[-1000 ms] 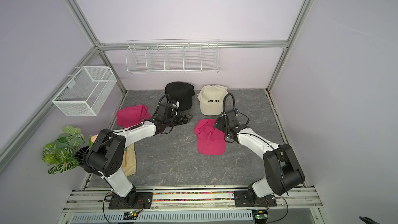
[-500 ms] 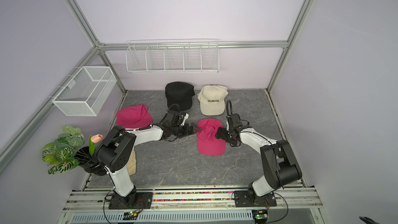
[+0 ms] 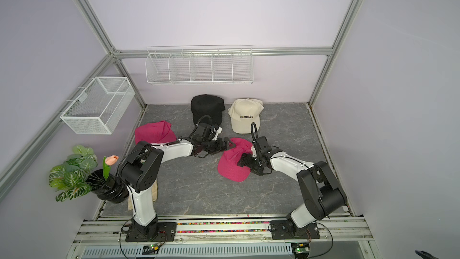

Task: Stack the baseball caps by color
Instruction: Move the baseball cap to the center of the board, then pick up the baseball cap from the center of the board.

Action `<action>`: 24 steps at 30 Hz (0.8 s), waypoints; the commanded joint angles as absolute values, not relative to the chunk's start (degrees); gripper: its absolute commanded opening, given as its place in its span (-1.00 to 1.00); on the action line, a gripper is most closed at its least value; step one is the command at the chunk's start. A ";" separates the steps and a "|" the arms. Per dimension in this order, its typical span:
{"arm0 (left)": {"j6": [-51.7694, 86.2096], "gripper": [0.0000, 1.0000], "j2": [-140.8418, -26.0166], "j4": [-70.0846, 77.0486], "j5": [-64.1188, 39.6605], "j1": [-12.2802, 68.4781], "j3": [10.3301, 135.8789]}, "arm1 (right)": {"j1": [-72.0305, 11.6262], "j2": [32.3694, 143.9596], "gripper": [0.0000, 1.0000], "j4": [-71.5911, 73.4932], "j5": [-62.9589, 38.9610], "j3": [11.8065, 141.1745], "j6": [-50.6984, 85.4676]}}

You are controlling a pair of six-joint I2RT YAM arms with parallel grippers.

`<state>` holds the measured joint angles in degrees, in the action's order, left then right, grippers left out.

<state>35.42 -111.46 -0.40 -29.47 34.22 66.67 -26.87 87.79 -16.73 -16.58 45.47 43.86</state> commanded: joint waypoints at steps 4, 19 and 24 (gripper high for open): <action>33.14 0.99 -106.10 -3.50 -22.29 31.79 64.37 | -23.37 80.12 0.78 -21.27 -2.95 48.09 33.42; 37.32 0.99 -96.34 1.23 -5.70 31.20 55.19 | -20.38 100.86 0.78 -23.17 -10.87 64.51 15.40; 37.06 0.99 -94.37 3.84 -4.36 31.20 53.03 | -22.36 106.68 0.78 -25.70 -7.98 68.37 15.40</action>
